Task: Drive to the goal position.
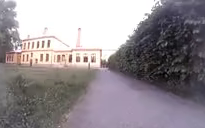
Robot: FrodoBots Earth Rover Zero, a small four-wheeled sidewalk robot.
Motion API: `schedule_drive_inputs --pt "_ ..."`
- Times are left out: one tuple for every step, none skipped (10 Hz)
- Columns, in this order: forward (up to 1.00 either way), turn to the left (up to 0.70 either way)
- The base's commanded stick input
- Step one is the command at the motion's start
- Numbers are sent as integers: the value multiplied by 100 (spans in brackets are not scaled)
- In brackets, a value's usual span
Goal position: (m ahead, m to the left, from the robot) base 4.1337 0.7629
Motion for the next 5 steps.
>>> schedule_drive_inputs --pt "50 0" --pt "50 0" --pt "50 0" --pt "50 0" --pt "50 0"
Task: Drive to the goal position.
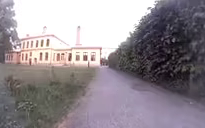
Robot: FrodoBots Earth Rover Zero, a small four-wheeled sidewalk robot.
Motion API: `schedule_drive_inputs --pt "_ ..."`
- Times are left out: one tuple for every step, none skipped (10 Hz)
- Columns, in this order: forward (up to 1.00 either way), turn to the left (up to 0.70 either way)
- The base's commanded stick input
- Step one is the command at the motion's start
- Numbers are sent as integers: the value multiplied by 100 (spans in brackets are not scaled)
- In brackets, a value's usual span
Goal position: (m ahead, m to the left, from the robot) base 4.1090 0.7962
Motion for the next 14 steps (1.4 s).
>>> schedule_drive_inputs --pt "50 0" --pt "50 0" --pt "50 0" --pt "50 0" --pt "50 0" --pt "50 0" --pt "50 0" --pt "50 0" --pt "50 0" --pt "50 0" --pt "50 0" --pt "50 0" --pt "50 0" --pt "50 0"
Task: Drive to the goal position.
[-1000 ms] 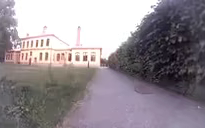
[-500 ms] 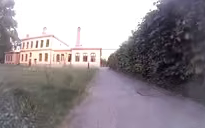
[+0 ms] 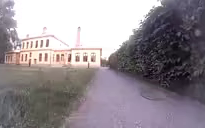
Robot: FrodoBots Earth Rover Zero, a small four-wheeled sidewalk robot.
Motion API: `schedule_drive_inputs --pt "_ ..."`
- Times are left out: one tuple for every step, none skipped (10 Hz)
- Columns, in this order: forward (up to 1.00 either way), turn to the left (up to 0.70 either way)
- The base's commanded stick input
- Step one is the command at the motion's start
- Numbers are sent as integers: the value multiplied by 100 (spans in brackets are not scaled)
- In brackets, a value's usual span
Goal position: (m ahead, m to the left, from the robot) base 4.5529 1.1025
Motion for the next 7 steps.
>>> schedule_drive_inputs --pt "50 0" --pt "50 0" --pt "50 0" --pt "50 -17" --pt "50 -37" --pt "50 -50" --pt "50 -46"
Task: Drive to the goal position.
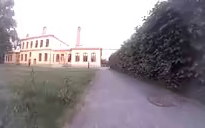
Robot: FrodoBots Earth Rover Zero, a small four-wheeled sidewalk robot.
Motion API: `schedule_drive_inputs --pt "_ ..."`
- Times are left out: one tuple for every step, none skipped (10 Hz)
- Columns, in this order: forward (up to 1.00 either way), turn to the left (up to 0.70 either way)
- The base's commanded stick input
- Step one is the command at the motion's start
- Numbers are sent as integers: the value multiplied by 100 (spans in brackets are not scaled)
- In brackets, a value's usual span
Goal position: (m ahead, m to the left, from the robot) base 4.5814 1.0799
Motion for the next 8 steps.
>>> schedule_drive_inputs --pt "50 0" --pt "50 0" --pt "50 0" --pt "50 0" --pt "50 0" --pt "50 0" --pt "50 0" --pt "50 0"
